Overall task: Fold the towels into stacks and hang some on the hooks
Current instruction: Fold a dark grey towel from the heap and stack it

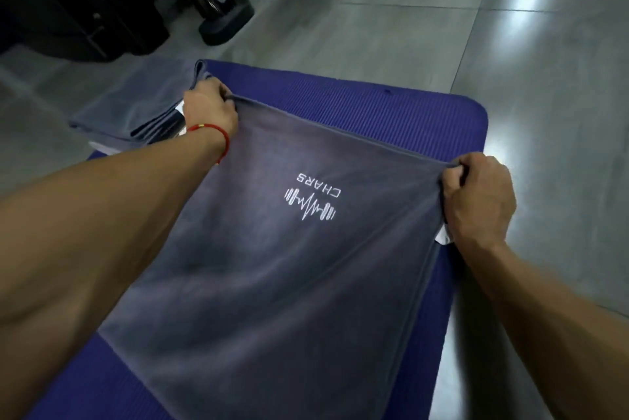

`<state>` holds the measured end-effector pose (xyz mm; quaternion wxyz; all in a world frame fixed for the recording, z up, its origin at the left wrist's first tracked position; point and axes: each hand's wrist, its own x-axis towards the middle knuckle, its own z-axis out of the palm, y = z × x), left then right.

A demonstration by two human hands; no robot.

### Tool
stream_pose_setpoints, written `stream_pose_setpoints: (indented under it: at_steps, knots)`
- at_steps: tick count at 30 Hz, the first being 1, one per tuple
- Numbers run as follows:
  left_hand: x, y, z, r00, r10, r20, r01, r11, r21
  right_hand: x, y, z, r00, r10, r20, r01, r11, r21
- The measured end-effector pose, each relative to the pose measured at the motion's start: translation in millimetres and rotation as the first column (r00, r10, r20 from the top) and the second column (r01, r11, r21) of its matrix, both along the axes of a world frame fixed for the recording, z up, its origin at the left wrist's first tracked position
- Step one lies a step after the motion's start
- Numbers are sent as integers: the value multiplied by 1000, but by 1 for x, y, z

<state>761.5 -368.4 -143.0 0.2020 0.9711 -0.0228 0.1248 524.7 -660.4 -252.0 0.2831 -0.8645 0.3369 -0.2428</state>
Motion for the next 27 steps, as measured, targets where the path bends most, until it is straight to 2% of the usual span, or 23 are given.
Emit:
stream_pose_setpoints:
  at_steps: [5,10,18,23,27]
  knots:
    - [31,-24,-29,991,-11,-133,17,999,41,-2,-1,-1,1000,1,12,-2,999,52]
    - [46,-27,-49,966,17,-257,-24,999,-23,-4,6,6,1000,-5,15,2,990,142]
    - [40,-26,-37,933,-97,-345,54,990,-132,-4,7,5,1000,-11,-28,13,999,53]
    - [27,-12,-4,920,-220,-324,174,971,-164,-4,9,8,999,-23,-43,25,999,45]
    - [-5,6,34,936,-235,-261,205,969,-138,-5,0,4,998,25,-59,-21,998,63]
